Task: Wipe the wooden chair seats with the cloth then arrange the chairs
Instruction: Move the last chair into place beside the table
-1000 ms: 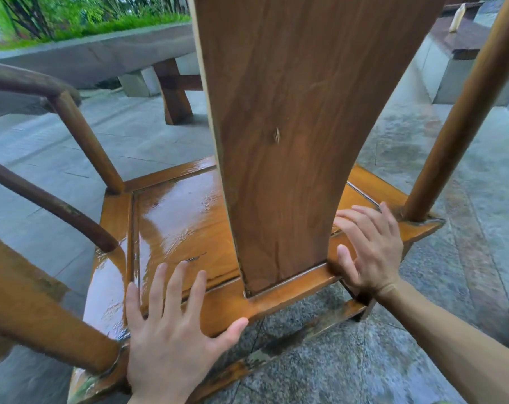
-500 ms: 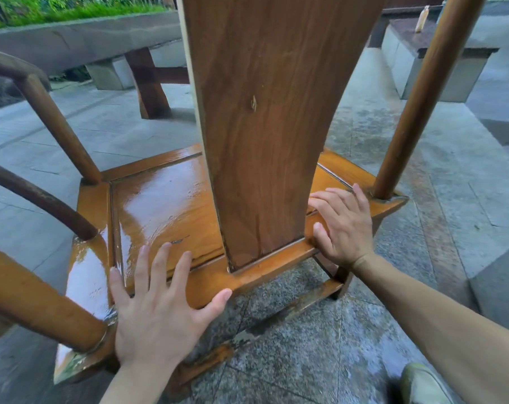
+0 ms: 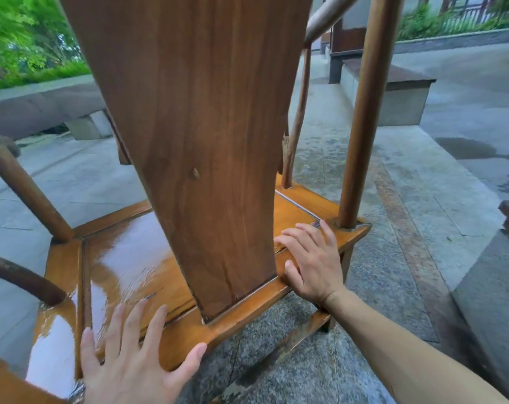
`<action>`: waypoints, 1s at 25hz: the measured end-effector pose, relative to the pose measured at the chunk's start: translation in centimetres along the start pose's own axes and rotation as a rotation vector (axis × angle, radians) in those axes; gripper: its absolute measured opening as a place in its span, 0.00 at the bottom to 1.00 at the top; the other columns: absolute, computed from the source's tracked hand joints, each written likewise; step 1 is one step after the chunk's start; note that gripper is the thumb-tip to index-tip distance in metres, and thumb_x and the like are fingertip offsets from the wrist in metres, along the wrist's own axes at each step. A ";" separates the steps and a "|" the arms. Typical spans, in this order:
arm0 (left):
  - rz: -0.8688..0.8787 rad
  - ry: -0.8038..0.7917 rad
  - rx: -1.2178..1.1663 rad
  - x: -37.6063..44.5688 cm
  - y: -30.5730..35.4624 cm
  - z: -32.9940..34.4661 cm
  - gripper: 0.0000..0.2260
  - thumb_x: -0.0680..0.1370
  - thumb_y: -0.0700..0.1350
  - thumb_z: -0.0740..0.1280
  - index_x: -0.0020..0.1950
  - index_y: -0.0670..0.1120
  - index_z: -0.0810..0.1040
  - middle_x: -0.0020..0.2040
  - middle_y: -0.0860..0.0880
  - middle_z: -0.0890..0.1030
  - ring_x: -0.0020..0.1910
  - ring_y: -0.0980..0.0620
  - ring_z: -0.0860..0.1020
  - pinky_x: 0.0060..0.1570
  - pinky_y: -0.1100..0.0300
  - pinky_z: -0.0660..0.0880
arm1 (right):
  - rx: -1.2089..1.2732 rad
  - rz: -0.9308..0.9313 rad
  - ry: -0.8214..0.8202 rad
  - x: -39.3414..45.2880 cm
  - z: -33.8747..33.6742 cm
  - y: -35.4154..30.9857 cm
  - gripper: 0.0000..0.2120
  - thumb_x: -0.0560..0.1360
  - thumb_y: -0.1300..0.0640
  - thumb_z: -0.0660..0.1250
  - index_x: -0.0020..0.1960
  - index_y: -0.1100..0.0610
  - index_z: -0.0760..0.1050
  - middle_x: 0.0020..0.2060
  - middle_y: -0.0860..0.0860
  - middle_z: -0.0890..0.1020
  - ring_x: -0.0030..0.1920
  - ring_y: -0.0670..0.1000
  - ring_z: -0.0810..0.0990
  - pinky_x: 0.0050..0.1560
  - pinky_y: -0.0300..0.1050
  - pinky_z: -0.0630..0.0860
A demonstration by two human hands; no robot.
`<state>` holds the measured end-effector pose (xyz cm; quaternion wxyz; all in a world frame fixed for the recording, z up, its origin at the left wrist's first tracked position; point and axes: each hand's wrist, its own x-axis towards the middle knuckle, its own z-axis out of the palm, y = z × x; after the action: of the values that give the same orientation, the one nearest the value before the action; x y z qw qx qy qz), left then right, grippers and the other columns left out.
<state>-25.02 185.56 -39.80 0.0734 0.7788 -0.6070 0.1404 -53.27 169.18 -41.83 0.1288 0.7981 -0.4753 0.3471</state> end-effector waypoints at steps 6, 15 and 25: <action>0.077 0.017 0.044 -0.6 0.4 -0.9 0.44 0.65 0.80 0.55 0.64 0.48 0.81 0.70 0.40 0.76 0.72 0.36 0.69 0.71 0.28 0.57 | -0.010 -0.045 0.066 -0.1 0.4 0.5 0.20 0.72 0.50 0.58 0.59 0.53 0.80 0.58 0.51 0.81 0.65 0.59 0.77 0.70 0.70 0.61; 0.000 0.110 0.066 1.4 -0.3 -0.6 0.48 0.58 0.79 0.62 0.64 0.45 0.82 0.70 0.39 0.76 0.72 0.35 0.69 0.71 0.28 0.56 | 0.073 -0.181 0.313 2.4 1.9 1.0 0.23 0.68 0.53 0.55 0.54 0.54 0.84 0.58 0.56 0.83 0.59 0.62 0.81 0.68 0.69 0.68; 0.059 -0.055 0.054 2.5 -2.5 2.0 0.44 0.62 0.80 0.57 0.76 0.63 0.61 0.81 0.48 0.59 0.75 0.33 0.64 0.67 0.27 0.61 | 0.097 -0.189 0.334 1.7 2.4 1.6 0.22 0.65 0.53 0.59 0.55 0.53 0.82 0.59 0.55 0.83 0.60 0.62 0.81 0.68 0.70 0.66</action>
<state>-21.74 183.29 -40.79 0.0316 0.7657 -0.6276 0.1375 -53.05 165.93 -42.59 0.1995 0.7759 -0.3529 0.4834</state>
